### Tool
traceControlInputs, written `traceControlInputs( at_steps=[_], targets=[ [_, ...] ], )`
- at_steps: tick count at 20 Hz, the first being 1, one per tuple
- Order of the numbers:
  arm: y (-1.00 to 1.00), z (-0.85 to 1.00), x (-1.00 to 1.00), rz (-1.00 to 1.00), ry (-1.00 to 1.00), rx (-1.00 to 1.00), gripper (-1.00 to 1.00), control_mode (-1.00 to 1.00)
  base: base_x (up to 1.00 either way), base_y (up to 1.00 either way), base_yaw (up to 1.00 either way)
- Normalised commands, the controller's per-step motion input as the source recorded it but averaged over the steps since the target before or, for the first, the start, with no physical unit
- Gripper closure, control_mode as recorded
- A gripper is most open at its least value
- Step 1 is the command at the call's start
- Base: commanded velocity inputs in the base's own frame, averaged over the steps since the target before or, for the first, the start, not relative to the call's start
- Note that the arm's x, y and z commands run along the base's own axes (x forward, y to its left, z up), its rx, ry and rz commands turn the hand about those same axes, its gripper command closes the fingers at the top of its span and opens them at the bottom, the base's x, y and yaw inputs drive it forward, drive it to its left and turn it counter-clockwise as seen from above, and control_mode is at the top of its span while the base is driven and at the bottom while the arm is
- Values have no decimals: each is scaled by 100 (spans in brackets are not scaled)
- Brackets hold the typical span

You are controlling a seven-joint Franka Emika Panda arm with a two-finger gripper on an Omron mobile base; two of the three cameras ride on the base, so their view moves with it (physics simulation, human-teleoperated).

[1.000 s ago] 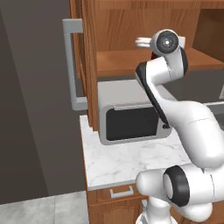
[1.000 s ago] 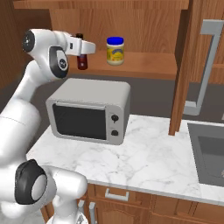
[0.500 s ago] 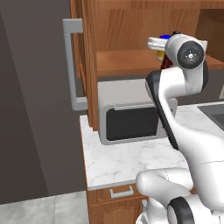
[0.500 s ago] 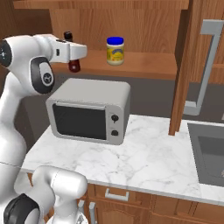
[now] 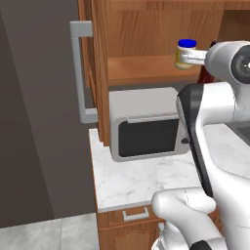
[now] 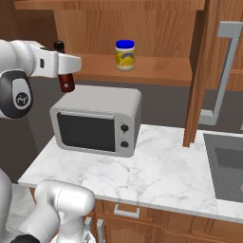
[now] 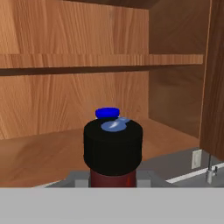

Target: Move the condiment bottle and mayonnaise from the cabinet to the dining counter.

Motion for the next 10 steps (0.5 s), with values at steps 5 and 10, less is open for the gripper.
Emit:
traceControlInputs(
  at_steps=[5, 10],
  targets=[
    [0, -31, -35, 1, 10, 0, 100, -100, 0, 0, 0],
    [2, -28, -18, 2, 13, 0, 100, -100, 0, 0, 0]
  ],
)
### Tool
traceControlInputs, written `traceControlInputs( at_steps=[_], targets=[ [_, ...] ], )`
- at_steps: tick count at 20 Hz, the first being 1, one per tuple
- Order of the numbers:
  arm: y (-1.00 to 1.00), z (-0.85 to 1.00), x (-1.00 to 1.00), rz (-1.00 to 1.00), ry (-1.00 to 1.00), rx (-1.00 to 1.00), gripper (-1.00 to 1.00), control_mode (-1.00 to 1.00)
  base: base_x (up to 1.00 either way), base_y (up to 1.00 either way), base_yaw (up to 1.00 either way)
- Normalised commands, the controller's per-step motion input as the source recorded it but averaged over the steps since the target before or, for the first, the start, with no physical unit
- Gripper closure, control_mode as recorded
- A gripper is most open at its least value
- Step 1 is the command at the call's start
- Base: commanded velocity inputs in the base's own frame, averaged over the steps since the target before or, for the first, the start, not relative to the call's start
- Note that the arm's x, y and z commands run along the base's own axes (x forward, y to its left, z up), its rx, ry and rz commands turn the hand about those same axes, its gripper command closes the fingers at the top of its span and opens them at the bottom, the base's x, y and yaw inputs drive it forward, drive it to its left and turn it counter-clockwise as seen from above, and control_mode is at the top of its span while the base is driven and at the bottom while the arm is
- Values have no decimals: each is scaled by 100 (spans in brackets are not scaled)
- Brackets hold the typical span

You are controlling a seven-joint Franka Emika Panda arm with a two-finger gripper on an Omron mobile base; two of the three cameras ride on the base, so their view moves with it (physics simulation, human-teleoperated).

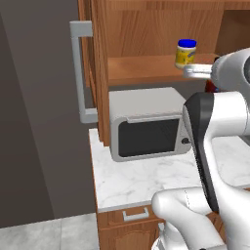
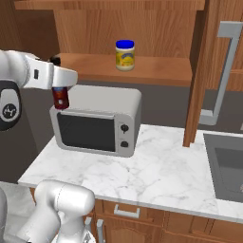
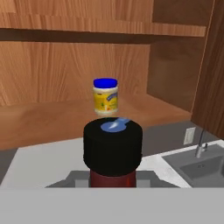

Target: Move the condiment bottle and mayonnaise from the cabinet to the dining counter.

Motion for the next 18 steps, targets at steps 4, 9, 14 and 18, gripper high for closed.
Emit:
traceControlInputs(
  at_steps=[4, 9, 14, 18],
  targets=[
    [7, -37, 0, 0, 14, 0, 100, -100, 0, 0, 0],
    [11, -39, 2, 0, 15, 0, 100, -100, 0, 0, 0],
    [10, -11, 1, 0, 11, 0, 100, -100, 0, 0, 0],
    [0, 0, 0, 0, 0, 0, 100, 100, -30, 8, 0]
  ],
)
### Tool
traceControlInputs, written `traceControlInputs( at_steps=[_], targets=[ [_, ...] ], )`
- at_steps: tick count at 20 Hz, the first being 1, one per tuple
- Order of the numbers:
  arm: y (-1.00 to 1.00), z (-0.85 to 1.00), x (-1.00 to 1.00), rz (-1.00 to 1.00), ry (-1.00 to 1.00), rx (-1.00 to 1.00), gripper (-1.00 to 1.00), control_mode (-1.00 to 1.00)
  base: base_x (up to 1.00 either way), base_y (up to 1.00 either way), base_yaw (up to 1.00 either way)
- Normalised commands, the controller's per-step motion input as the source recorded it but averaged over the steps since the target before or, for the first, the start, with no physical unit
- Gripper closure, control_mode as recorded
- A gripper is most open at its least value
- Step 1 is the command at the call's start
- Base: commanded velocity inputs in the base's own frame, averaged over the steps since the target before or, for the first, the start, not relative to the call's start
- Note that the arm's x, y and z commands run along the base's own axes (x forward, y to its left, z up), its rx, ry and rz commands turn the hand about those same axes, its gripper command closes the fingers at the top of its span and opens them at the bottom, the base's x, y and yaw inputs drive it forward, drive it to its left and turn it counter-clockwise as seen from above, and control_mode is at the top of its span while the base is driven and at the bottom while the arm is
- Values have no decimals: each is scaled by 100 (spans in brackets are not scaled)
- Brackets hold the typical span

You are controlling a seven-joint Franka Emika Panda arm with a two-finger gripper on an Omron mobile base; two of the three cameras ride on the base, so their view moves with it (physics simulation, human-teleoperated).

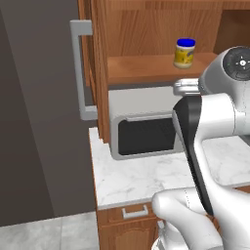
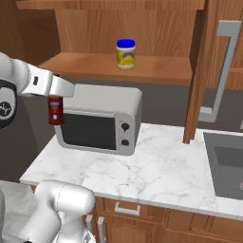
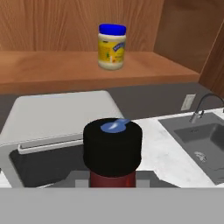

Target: Move the condiment bottle and mayonnaise from the cabinet to the dining counter.

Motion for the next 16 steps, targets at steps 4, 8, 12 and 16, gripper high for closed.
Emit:
traceControlInputs(
  at_steps=[4, 8, 12, 16],
  targets=[
    [0, 0, 0, 0, 0, 0, 100, 100, -100, 0, 0],
    [0, 0, 0, 0, 0, 0, 100, 100, -100, 0, 0],
    [0, 0, 0, 0, 0, 0, 100, 100, -90, 0, -2],
    [0, 0, 0, 0, 0, 0, 100, 100, -29, 0, -22]
  ],
)
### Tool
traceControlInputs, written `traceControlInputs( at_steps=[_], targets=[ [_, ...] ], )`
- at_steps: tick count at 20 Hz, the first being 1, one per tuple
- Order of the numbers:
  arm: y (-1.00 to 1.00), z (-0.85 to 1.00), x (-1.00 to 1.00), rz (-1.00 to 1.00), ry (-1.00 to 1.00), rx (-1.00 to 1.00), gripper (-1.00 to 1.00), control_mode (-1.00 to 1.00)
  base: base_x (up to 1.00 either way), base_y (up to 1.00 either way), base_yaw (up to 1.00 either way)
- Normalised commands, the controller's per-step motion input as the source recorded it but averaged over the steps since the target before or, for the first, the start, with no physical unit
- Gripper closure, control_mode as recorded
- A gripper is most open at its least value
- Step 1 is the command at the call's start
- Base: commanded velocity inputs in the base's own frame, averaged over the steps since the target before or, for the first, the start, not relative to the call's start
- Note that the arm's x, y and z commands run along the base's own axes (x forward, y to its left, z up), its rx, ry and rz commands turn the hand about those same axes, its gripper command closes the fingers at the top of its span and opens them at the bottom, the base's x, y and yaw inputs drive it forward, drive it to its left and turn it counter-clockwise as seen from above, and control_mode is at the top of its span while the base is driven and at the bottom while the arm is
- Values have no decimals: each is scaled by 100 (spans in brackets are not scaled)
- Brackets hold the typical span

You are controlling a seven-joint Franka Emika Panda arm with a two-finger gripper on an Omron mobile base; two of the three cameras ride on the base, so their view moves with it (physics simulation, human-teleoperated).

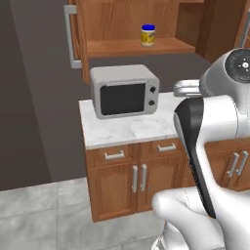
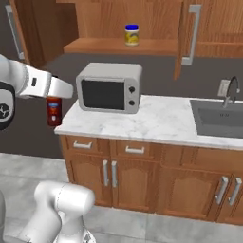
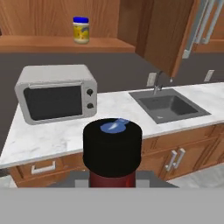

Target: Move the condiment bottle and mayonnaise from the cabinet to the dining counter.

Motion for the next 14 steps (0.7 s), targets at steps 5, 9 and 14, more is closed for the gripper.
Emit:
traceControlInputs(
  at_steps=[5, 9, 14],
  targets=[
    [0, 0, 0, 0, 0, 0, 100, 100, -1, -3, -50],
    [0, 0, 0, 0, 0, 0, 100, 100, -2, -16, -54],
    [0, 0, 0, 0, 0, 0, 100, 100, -1, -20, -57]
  ],
)
